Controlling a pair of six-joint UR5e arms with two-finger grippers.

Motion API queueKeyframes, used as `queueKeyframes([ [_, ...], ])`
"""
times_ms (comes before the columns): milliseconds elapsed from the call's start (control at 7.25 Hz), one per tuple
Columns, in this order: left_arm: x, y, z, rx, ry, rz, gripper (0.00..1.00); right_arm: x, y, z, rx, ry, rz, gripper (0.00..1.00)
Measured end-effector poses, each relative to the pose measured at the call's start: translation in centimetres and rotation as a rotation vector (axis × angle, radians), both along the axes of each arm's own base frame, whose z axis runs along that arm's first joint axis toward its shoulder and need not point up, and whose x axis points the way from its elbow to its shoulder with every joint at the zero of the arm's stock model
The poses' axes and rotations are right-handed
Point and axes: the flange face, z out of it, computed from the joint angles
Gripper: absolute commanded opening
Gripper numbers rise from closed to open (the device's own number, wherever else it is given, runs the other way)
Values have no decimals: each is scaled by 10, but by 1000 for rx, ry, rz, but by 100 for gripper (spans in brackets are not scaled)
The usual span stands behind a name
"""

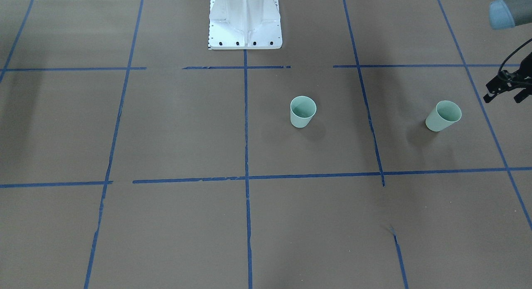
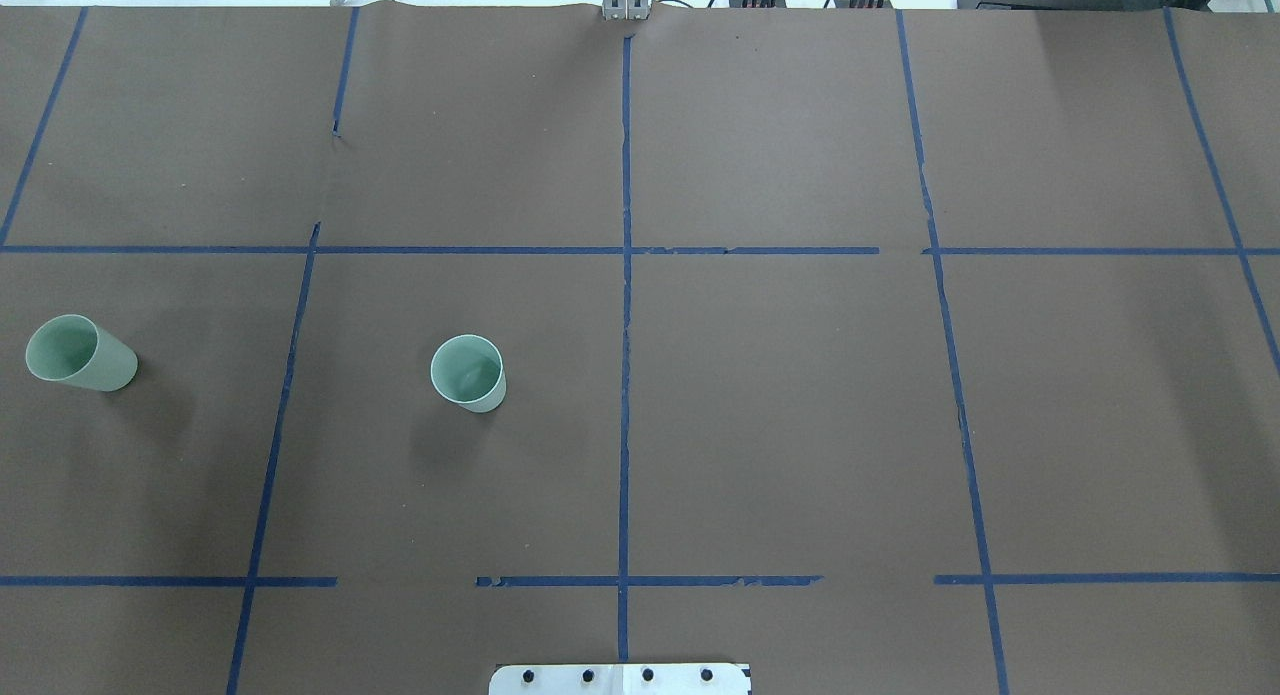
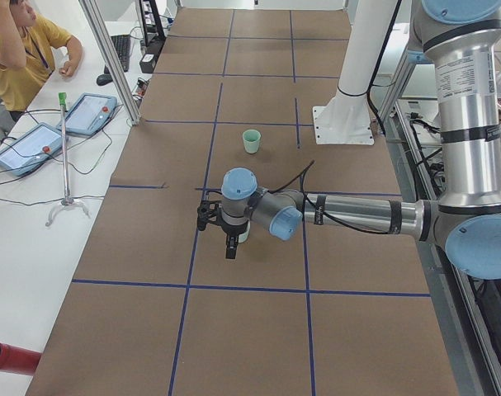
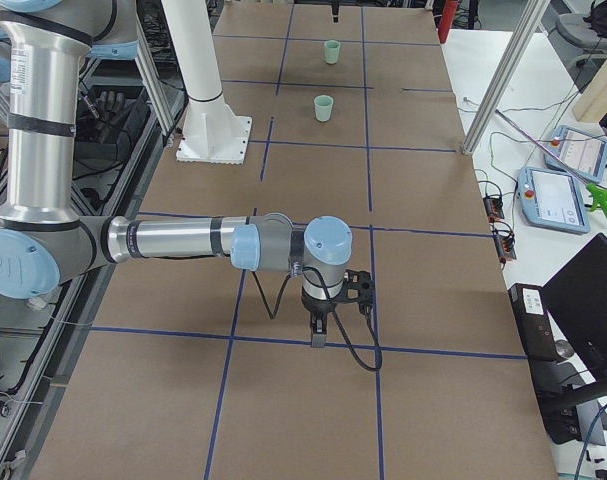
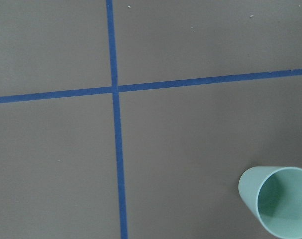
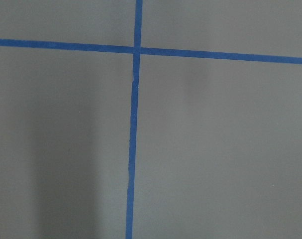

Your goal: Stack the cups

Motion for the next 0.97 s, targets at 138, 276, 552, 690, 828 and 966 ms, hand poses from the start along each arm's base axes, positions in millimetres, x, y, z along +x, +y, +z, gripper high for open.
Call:
queueKeyframes([
  [138, 30, 5, 2, -17, 22, -28, 100, 0, 0, 0, 0, 0, 0, 100],
  [276, 51, 10, 3, -38, 43, -42, 88, 0, 0, 0, 0, 0, 0, 100],
  [552, 68, 14, 7, -61, 44, -54, 0, 0, 0, 0, 0, 0, -1, 100],
  [690, 69, 15, 12, -69, 32, -61, 0, 0, 0, 0, 0, 0, -1, 100],
  [828, 69, 15, 15, -76, 25, -64, 0, 0, 0, 0, 0, 0, 0, 100],
  [966, 69, 15, 15, -76, 23, -66, 0, 0, 0, 0, 0, 0, 0, 100],
])
